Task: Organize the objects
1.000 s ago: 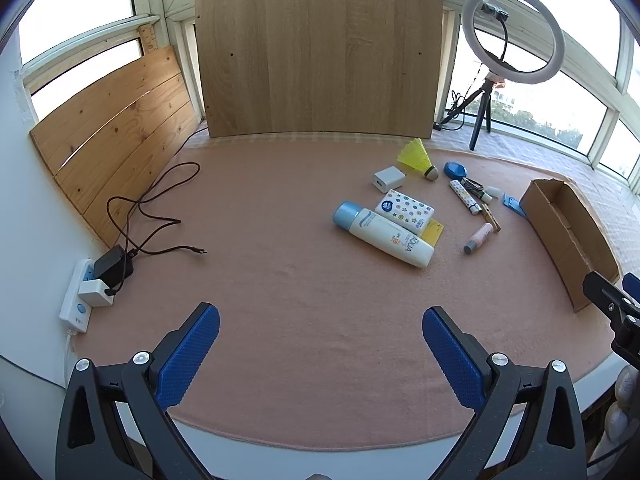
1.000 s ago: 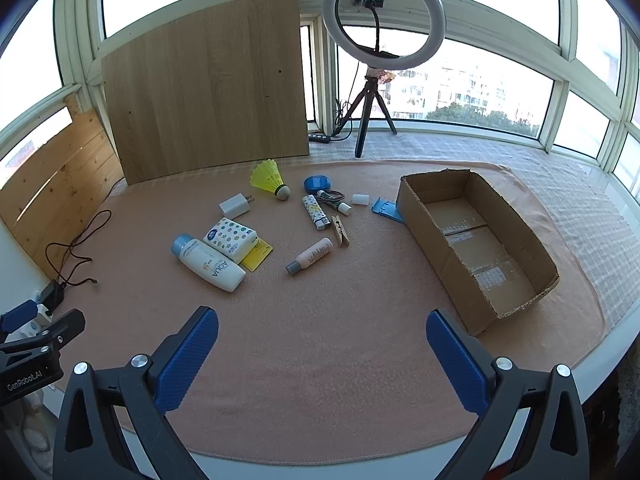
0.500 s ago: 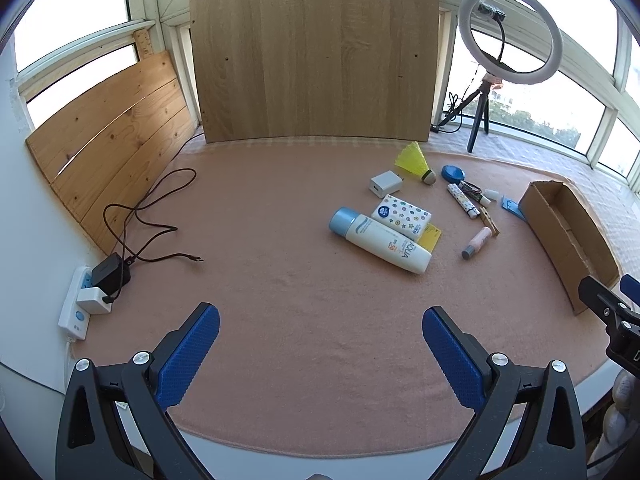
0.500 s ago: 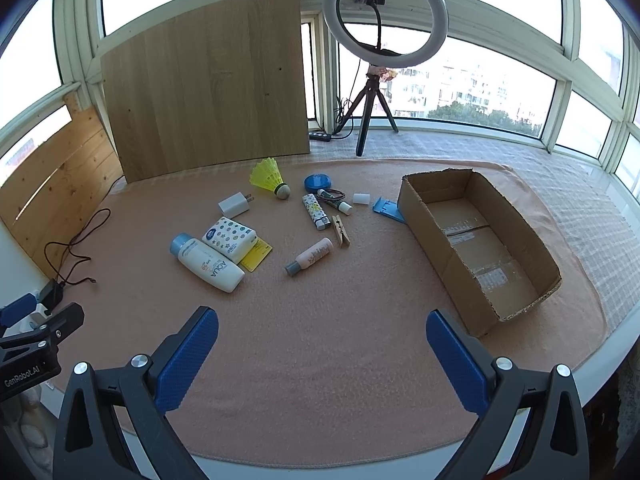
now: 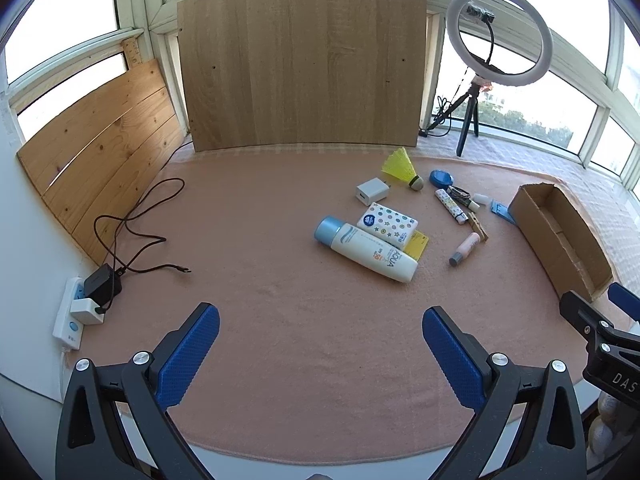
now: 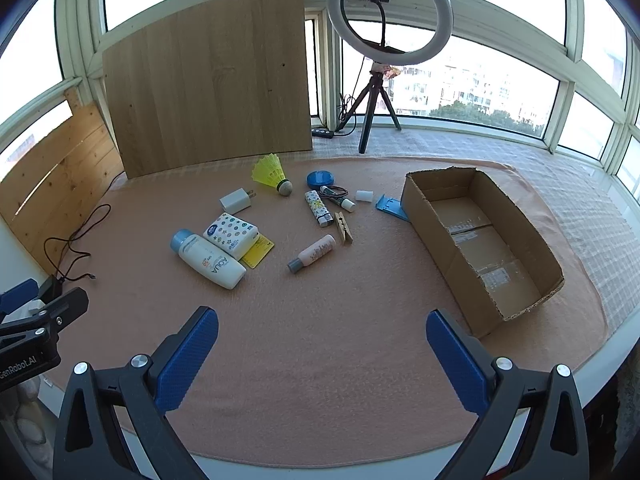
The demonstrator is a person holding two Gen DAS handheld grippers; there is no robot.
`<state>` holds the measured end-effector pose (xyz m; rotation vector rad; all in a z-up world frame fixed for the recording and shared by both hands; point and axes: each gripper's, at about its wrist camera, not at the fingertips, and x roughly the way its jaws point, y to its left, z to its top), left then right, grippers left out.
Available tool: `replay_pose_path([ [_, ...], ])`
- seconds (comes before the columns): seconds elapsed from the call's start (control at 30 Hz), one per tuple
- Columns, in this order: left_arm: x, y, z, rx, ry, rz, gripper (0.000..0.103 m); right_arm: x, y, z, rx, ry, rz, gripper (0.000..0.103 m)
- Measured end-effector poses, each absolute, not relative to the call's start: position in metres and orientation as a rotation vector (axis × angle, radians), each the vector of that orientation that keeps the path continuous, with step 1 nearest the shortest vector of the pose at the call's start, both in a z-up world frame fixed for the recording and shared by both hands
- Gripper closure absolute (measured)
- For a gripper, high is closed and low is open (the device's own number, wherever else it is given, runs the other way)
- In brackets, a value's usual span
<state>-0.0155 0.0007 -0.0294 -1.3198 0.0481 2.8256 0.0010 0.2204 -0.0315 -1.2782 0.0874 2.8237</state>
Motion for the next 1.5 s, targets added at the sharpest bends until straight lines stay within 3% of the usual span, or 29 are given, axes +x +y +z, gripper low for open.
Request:
replay_pose_path([
  [1.5, -0.055, 0.0, -0.051, -1.362, 0.095, 2.813, 0.003, -0.034, 0.214, -0.05, -1.371, 0.069, 2.876, 0.001],
])
